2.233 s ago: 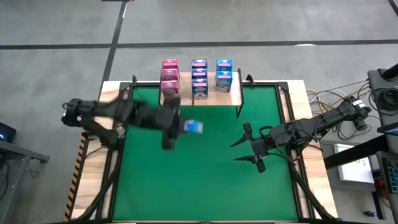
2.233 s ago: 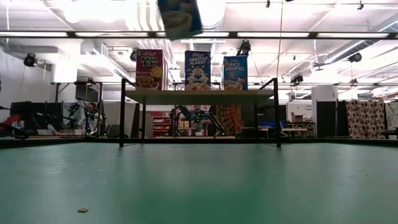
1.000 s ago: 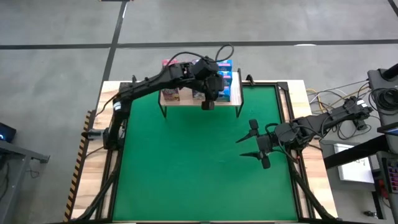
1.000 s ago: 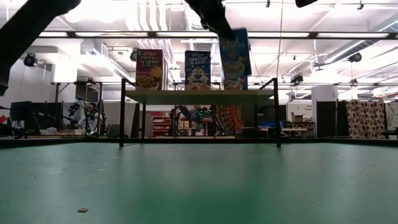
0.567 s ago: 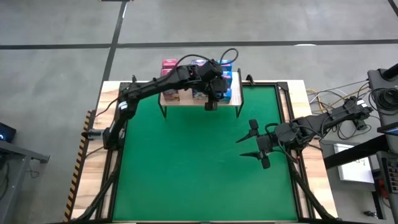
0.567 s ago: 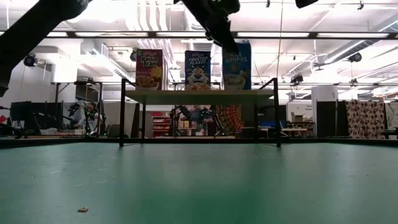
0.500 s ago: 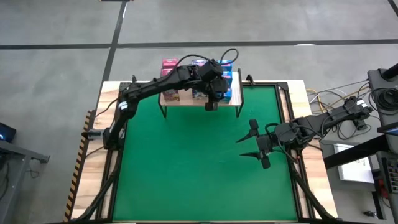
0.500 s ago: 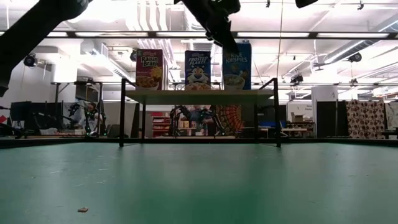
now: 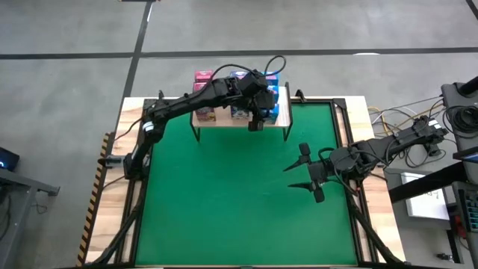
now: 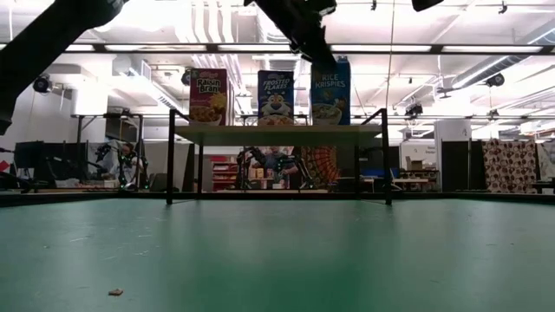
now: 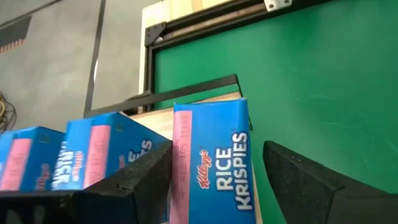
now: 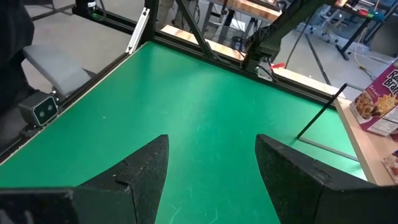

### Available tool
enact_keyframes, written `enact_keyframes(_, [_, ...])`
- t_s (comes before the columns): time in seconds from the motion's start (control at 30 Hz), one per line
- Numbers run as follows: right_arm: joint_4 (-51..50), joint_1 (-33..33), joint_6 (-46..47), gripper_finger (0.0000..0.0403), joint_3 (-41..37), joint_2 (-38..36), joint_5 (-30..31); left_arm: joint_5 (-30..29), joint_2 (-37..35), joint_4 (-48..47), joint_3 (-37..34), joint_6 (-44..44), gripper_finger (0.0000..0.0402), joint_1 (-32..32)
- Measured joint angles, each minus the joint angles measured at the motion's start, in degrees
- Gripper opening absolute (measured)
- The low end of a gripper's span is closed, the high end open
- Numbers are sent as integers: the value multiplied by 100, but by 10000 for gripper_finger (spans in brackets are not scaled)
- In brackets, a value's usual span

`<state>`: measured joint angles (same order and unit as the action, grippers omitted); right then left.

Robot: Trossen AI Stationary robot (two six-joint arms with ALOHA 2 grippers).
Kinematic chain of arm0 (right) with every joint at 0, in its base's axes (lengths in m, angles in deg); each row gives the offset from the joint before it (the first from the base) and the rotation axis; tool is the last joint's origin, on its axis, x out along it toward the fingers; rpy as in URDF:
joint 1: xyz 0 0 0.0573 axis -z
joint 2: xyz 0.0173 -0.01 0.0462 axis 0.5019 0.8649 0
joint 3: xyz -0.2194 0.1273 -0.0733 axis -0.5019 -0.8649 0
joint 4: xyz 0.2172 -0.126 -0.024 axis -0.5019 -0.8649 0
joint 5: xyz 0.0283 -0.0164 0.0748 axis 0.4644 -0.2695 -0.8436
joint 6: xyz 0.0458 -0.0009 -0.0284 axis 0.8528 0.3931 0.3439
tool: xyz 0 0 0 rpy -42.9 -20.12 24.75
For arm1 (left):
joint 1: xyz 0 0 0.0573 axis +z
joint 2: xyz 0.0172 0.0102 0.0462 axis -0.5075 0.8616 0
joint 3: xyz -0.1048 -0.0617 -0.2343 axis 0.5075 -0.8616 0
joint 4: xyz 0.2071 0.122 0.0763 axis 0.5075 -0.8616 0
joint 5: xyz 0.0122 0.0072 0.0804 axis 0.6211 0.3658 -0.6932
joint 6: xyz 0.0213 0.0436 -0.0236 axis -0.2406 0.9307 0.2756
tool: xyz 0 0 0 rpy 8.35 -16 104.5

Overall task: Stack cereal on shelf
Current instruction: Put the light blue cereal box on the shelf aligned with the other light blue cereal boxes

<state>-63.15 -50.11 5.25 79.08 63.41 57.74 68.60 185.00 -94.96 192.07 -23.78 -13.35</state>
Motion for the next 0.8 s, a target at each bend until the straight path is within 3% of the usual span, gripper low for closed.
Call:
enact_keyframes(0.1, [45,1,19,228,0,0,67,-7,-109,-29,17,4,235,0])
enact_keyframes(0.3, [105,13,118,228,-2,9,763,50,-383,-387,107,56,235,-11])
enact_keyframes(0.4, [222,81,260,228,-2,13,941,403,-546,-545,105,-121,233,-22])
enact_keyframes(0.5, [693,238,247,220,-6,80,951,1123,-761,-781,105,-423,233,-36])
enact_keyframes(0.6, [969,455,170,196,-4,211,955,1433,-1024,-1065,18,-511,231,-145])
enact_keyframes(0.8, [1054,1003,509,110,87,379,1248,1224,-1965,-685,-856,-567,231,-530])
